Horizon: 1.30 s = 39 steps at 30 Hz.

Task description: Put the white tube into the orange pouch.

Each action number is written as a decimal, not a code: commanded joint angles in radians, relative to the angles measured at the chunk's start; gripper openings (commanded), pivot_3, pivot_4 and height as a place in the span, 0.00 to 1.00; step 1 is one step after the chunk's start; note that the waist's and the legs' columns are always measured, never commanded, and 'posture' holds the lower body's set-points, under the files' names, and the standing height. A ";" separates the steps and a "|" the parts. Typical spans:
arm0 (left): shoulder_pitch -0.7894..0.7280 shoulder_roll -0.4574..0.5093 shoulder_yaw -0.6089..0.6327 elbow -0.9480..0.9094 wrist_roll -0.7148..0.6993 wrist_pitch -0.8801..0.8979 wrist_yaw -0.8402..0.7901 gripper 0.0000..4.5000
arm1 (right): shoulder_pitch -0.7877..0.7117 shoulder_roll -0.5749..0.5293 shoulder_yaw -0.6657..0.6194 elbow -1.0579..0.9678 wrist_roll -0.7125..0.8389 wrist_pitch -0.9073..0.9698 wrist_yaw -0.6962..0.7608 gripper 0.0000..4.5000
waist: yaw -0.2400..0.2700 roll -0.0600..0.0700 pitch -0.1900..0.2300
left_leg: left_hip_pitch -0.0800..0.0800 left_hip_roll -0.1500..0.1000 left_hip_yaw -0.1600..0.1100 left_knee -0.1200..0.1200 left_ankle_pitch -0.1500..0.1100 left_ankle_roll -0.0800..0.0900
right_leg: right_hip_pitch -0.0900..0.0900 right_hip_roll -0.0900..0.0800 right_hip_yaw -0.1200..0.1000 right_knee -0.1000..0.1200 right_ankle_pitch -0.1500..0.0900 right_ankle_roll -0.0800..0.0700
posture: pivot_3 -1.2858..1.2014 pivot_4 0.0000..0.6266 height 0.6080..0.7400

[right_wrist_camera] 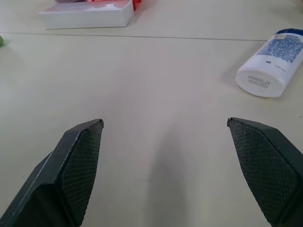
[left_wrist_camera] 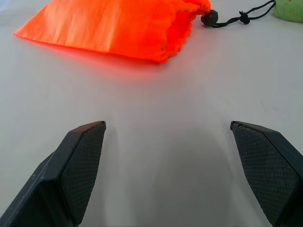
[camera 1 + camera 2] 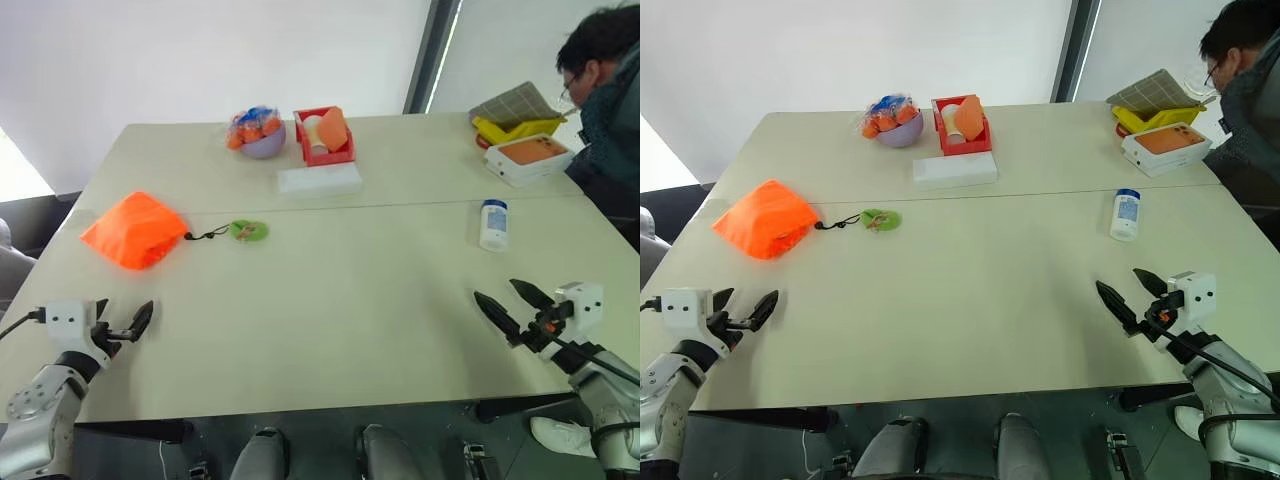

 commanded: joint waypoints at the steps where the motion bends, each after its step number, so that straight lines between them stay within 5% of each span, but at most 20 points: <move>1: 0.007 0.008 0.038 -0.043 -0.005 -0.009 0.013 1.00 | -0.006 -0.008 -0.021 -0.015 -0.004 -0.028 -0.005 0.97 | 0.000 0.000 0.000 | 0.000 0.000 0.000 0.000 0.000 0.000 | 0.000 0.000 0.000 0.000 0.000 0.000 | 0.52 0.24 1.00; 26: -0.066 0.016 -0.006 -0.061 0.058 -0.064 0.037 1.00 | -0.044 -0.002 0.026 -0.045 -0.009 -0.033 0.002 0.97 | 0.000 0.000 0.000 | 0.000 0.000 0.000 0.000 0.000 0.000 | 0.001 0.000 0.000 0.000 0.000 0.000 | 0.52 0.24 1.00; 39: -0.226 0.103 -0.201 0.042 0.496 -0.170 0.254 1.00 | -0.109 0.049 0.208 -0.193 0.010 0.019 0.021 0.97 | 0.000 0.000 0.000 | 0.000 0.000 0.000 0.000 0.000 0.001 | 0.001 0.001 0.000 0.003 0.000 0.000 | 0.52 0.24 1.00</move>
